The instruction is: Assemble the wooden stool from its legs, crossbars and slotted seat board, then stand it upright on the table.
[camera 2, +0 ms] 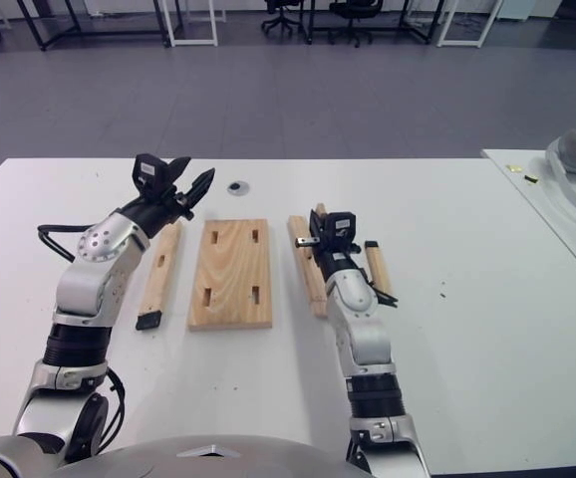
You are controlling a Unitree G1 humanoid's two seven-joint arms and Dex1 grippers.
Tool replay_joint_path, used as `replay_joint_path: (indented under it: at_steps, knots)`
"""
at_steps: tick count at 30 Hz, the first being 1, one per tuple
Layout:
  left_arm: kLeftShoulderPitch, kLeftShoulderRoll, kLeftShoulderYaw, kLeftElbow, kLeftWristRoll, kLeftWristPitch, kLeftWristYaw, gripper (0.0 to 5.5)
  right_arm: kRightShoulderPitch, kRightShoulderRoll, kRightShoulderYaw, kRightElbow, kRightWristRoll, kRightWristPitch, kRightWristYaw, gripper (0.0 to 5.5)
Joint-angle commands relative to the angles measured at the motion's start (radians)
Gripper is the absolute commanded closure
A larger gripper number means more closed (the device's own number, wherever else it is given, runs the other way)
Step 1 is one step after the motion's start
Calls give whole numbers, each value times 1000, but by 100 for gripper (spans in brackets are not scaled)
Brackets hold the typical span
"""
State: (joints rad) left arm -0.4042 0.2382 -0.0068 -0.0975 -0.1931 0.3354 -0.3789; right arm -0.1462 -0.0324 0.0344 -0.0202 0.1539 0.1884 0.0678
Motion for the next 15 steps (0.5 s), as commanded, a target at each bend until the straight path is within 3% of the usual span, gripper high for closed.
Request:
replay_joint_path:
  at_steps: [1,10,15]
  knots:
    - [4,11,-3,2,14,-2,3,283,105,-21,7,138,-13,154,15,509]
    - [-3,9,0,13,22,-7,5,283,66,-12,-13,46,10,37,37,509]
    - [-3,9,2,15,22,-13,8,283,59,-10,-5,-14,12,1,68,396]
